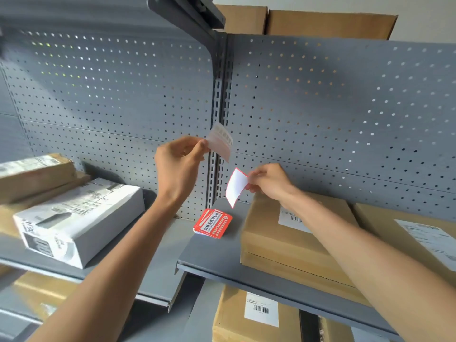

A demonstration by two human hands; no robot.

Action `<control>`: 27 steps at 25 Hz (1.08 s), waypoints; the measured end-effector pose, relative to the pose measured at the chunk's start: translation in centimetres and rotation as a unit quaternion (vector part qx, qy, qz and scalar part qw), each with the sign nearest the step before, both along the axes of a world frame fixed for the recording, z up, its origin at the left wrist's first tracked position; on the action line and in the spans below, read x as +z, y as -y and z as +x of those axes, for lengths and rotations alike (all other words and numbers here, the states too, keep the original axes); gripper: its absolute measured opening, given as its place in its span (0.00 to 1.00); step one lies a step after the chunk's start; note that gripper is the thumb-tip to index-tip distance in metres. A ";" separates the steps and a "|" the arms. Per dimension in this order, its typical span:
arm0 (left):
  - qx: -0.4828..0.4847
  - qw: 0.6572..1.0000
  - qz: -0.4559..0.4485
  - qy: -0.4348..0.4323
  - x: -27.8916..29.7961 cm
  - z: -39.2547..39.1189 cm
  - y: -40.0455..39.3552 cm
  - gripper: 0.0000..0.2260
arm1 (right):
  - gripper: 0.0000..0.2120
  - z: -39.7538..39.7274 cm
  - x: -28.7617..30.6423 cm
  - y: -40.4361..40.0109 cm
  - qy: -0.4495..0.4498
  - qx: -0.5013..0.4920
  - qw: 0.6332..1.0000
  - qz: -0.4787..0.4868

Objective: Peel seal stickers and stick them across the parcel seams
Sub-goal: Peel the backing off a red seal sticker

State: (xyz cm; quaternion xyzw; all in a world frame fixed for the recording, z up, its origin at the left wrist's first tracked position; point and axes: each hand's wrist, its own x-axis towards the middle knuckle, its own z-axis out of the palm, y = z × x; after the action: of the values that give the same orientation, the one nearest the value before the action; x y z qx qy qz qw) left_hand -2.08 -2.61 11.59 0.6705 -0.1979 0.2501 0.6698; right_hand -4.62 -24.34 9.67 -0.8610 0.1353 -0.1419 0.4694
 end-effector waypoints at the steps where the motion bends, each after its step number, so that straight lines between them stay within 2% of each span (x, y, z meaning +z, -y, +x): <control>1: 0.006 1.000 0.004 0.003 -0.1 0.2 -0.3 0.05 | 0.08 1.0 -0.2 -0.2 -0.013 -0.003 1.000 -0.027; 4: 0.020 1.000 0.017 0.004 -0.6 1.1 -0.7 0.05 | 0.13 3.7 -1.0 -1.1 -0.053 -0.003 0.994 -0.092; 11: 0.018 1.000 0.021 -0.005 -1.8 2.5 -0.7 0.05 | 0.07 7.1 -2.5 -1.6 -0.155 -0.017 0.963 -0.220; 16: 0.019 0.999 0.025 -0.010 -2.1 2.9 -0.2 0.05 | 0.11 7.8 -3.1 -1.2 -0.147 -0.030 0.943 -0.298; 18: 0.016 1.000 0.024 -0.007 -2.0 2.9 0.1 0.05 | 0.10 8.0 -3.0 -1.1 -0.145 -0.036 0.944 -0.295; 20: 0.013 1.000 0.021 -0.007 -1.9 2.9 0.3 0.06 | 0.06 8.0 -2.6 -1.1 -0.141 -0.032 0.957 -0.252; 23: 0.013 1.000 0.017 -0.008 -1.8 2.8 0.3 0.05 | 0.09 7.9 -2.4 -1.3 -0.105 -0.021 0.978 -0.177; 27: 0.010 1.000 0.021 -0.003 -1.9 2.7 0.5 0.05 | 0.10 7.7 -2.9 -1.5 -0.122 -0.044 0.956 -0.264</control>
State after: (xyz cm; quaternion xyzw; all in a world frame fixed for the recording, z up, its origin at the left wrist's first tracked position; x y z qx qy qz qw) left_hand 0.58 -3.13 9.74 0.6869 -0.1941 0.2503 0.6541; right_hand 3.11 -22.89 6.75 -0.9581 0.1870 -0.0874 0.1985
